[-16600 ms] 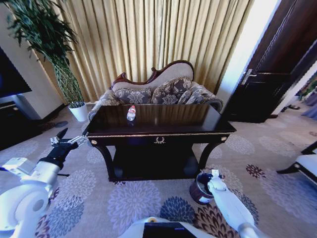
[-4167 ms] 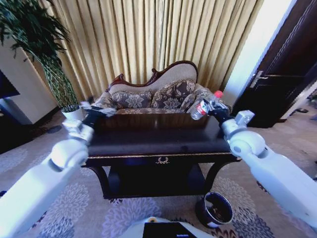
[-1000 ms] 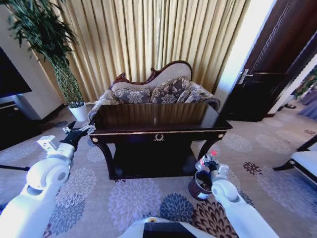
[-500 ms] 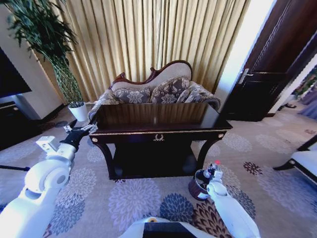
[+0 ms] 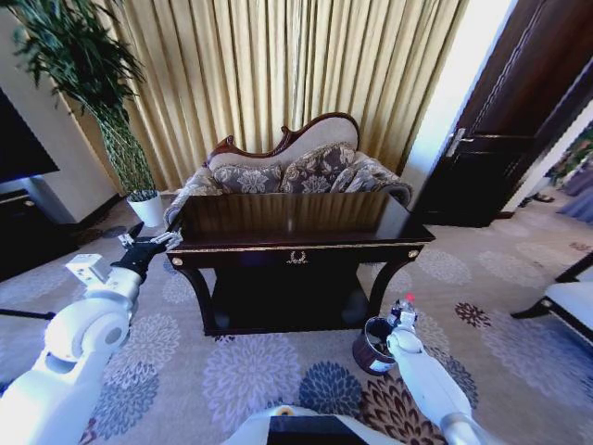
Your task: Move to the front of the table and place the trash on the table into the trash bin.
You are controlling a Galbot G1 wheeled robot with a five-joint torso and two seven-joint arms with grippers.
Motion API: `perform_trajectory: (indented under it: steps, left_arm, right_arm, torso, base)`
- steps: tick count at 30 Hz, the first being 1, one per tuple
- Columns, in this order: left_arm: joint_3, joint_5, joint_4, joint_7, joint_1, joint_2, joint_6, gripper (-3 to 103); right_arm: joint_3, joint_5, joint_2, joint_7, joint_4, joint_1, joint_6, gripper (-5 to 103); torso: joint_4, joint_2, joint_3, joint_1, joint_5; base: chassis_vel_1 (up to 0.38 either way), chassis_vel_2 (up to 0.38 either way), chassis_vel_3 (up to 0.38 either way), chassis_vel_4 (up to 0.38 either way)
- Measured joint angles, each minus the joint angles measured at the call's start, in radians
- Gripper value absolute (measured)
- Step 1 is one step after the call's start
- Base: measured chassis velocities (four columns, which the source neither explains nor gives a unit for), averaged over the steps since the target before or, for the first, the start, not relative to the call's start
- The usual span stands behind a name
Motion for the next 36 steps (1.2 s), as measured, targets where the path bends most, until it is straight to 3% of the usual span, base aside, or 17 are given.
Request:
perform_trajectory:
  steps: [13,26,27,28,29,31,32,36]
  left_arm:
    - [0.012,-0.005,0.003,-0.011,-0.012,0.009,-0.002,100]
    - [0.023,-0.004,0.004,-0.009,-0.014,0.003,-0.002,100]
    - [0.021,-0.005,0.003,-0.009,-0.018,0.004,-0.002,100]
    - [0.021,-0.005,0.003,-0.009,-0.018,0.004,-0.002,100]
    - [0.020,-0.005,0.002,-0.008,-0.021,0.004,-0.002,100]
    - [0.019,-0.006,0.002,-0.008,-0.023,0.003,-0.002,100]
    - [0.019,-0.006,0.002,-0.008,-0.023,0.003,-0.002,100]
    - [0.018,-0.006,-0.001,-0.008,-0.021,-0.003,-0.004,100]
  right_arm:
    - [0.002,0.028,-0.018,0.006,0.029,-0.025,-0.017,99]
    - [0.015,0.101,-0.044,-0.001,0.092,-0.084,-0.053,100]
    - [0.021,0.166,-0.059,-0.044,0.166,-0.118,-0.090,100]
    - [0.021,0.166,-0.059,-0.044,0.166,-0.118,-0.090,100]
    - [0.028,0.234,-0.081,-0.107,0.255,-0.157,-0.126,100]
    - [0.034,0.268,-0.107,-0.170,0.356,-0.201,-0.142,100]
    - [0.034,0.268,-0.107,-0.170,0.356,-0.201,-0.142,100]
    - [0.064,0.333,-0.176,-0.195,0.674,-0.278,-0.163,100]
  torso:
    - [0.0000,0.000,0.000,0.000,0.0000]
    - [0.0003,0.000,0.000,0.000,0.0001]
    - [-0.0001,0.000,0.000,0.000,0.0005]
    - [-0.0001,0.000,0.000,0.000,0.0005]
    - [-0.0001,0.000,0.000,0.000,0.0000]
    - [-0.0001,0.000,0.000,0.000,0.0001]
    - [-0.0001,0.000,0.000,0.000,0.0001]
    - [0.0005,0.000,0.000,0.000,0.0000]
  base:
    - [0.000,0.000,0.000,0.000]
    - [0.000,0.000,0.000,0.000]
    - [0.000,0.000,0.000,0.000]
    - [0.000,0.000,0.000,0.000]
    - [0.000,0.000,0.000,0.000]
    - [0.000,0.000,0.000,0.000]
    - [0.000,0.000,0.000,0.000]
    - [0.000,0.000,0.000,0.000]
